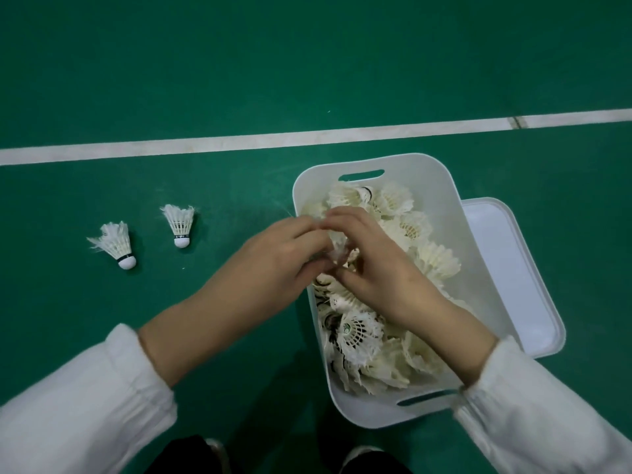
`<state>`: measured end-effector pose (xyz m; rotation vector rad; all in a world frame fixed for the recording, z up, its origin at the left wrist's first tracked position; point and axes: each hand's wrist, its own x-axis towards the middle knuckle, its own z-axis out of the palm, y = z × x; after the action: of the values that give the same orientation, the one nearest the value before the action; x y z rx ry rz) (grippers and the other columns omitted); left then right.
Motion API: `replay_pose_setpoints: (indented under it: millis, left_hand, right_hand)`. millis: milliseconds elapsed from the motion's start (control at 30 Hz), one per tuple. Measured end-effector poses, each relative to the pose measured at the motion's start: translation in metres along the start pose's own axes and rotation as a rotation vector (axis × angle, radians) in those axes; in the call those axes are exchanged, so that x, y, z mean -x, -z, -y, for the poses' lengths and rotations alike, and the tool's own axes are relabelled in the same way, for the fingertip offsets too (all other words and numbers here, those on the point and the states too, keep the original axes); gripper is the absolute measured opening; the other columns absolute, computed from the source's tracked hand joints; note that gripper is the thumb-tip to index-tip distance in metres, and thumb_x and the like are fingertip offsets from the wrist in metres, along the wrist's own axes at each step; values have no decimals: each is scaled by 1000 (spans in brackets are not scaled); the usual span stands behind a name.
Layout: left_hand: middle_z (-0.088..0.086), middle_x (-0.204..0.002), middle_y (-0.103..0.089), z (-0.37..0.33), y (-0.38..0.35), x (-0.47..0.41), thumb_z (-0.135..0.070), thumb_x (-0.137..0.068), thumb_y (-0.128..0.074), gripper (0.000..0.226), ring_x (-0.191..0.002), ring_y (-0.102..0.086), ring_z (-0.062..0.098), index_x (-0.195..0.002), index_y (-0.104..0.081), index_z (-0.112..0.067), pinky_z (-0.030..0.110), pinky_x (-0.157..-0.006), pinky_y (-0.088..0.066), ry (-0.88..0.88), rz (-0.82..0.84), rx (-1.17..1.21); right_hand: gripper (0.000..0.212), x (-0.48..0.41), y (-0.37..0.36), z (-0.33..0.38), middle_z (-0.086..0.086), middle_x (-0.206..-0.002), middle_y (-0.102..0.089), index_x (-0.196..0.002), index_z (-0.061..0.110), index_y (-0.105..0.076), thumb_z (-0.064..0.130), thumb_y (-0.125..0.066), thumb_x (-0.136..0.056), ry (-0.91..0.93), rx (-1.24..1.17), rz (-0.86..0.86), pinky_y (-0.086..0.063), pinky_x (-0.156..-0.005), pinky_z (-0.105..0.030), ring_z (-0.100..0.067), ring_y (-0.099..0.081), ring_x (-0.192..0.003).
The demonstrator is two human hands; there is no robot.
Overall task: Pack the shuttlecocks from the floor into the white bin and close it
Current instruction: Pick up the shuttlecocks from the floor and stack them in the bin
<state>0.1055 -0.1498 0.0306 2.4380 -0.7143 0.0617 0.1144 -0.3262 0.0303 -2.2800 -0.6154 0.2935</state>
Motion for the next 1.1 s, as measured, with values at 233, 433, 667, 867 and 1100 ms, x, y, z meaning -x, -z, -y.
replay_pose_setpoints:
  millis: [233,433,667,867,1100]
  left_hand:
    - [-6,-117,-50,30,23,20,-30,-89,-50,31,-86,-47,0,-117,-54,-19,19,-82,-41,170,-48,31]
    - [8,-89,-66,123,40,84,-16,-87,-58,12,-84,-59,27,-93,-65,-9,32,-73,-43,607,95,-174]
    - [12,-94,-66,182,41,128,-15,-86,-56,10,-84,-60,30,-92,-64,-11,38,-76,-49,835,112,-236]
    - [14,-103,-60,203,37,136,-17,-87,-56,15,-88,-59,33,-99,-61,-11,39,-77,-49,894,78,-253]
    - [18,-136,-33,226,33,133,-12,-86,-57,54,-104,-51,45,-134,-34,-4,50,-82,-44,964,36,-271]
  right_hand:
    - [15,-26,14,-18,7,-128,-44,-79,8,-62,21,-64,-86,-137,151,-215,-38,-77,-8,7,-42,-85]
    - [25,-58,-7,-34,0,-140,-44,-87,4,-68,27,-58,-90,-86,525,-18,-48,-70,-34,-23,-62,-94]
    - [21,-83,-30,-49,-7,-123,-57,-88,2,-69,20,-58,-88,-233,560,-2,-45,-78,-33,-29,-60,-99]
    - [22,-80,-36,-41,-9,-91,-59,-90,4,-66,21,-52,-92,-133,784,86,-33,-61,-30,-31,-56,-88]
    - [24,-91,-58,-57,-2,-105,-58,-110,13,-61,5,-47,-92,-188,823,184,-41,-67,-31,-22,-49,-102]
